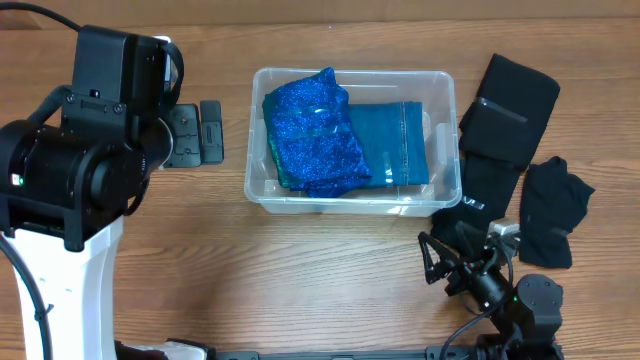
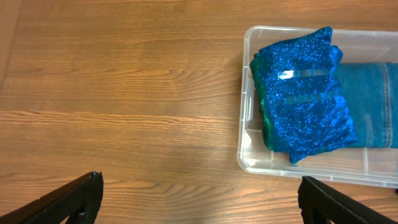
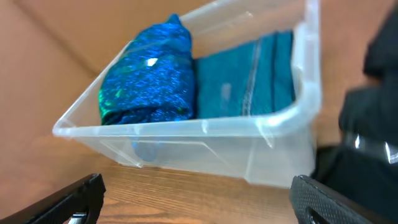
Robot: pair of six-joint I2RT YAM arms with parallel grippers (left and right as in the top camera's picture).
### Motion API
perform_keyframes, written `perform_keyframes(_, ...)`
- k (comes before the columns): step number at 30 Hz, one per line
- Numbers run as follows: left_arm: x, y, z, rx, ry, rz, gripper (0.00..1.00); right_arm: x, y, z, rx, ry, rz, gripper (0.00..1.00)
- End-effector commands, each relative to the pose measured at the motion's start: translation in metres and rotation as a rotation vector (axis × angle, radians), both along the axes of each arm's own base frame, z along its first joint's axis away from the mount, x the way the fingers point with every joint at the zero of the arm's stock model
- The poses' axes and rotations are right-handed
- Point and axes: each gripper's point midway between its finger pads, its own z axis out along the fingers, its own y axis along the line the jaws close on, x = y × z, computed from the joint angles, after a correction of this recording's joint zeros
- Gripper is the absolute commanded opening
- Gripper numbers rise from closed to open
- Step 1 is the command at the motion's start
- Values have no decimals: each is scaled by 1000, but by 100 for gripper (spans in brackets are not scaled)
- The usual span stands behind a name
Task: Pack container
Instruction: 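Move the right gripper to the black clothing on the right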
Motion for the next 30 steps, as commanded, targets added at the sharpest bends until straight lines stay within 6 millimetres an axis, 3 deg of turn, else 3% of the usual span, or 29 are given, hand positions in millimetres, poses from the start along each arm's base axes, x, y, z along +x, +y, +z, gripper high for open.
perform_keyframes(1, 0, 5, 2, 27, -7, 2, 100, 3, -15, 24, 36, 45, -111, 100)
perform_keyframes(2, 0, 5, 2, 27, -7, 2, 100, 4, -18, 36, 30, 51, -128, 100)
perform_keyframes(3, 0, 5, 2, 27, -7, 2, 100, 7, -21, 59, 14, 53, -146, 100)
perform_keyframes(7, 0, 5, 2, 27, -7, 2, 100, 26, -28, 99, -89, 170, -159, 100)
perform_keyframes(10, 0, 5, 2, 27, -7, 2, 100, 50, -10, 116, -120, 318, -21, 100)
perform_keyframes(12, 0, 5, 2, 27, -7, 2, 100, 69, -6, 108, -115, 434, 2, 100)
perform_keyframes(13, 0, 5, 2, 27, -7, 2, 100, 83, -7, 101, -119, 475, -2, 93)
perform_keyframes(14, 0, 5, 2, 27, -7, 2, 100, 96, -10, 90, -133, 522, -21, 76)
perform_keyframes(16, 0, 5, 2, 27, -7, 2, 100, 119, -25, 65, -139, 630, -125, 55)
perform_keyframes(17, 0, 5, 2, 27, -7, 2, 100, 132, -32, 52, -126, 683, -172, 36)
perform_keyframes(18, 0, 5, 2, 27, -7, 2, 100, 141, -34, 45, -117, 699, -181, 28)
perform_keyframes(21, 0, 5, 2, 27, -7, 2, 100, 170, -44, 27, -102, 698, -204, 26)
perform_keyframes(25, 0, 5, 2, 27, -7, 2, 100, 182, -57, 30, -90, 656, -239, 26)
perform_keyframes(28, 0, 5, 2, 27, -7, 2, 100, 190, -64, 27, -90, 643, -258, 17)
perform_keyframes(30, 0, 5, 2, 27, -7, 2, 100, 195, -64, 15, -92, 665, -258, 13)
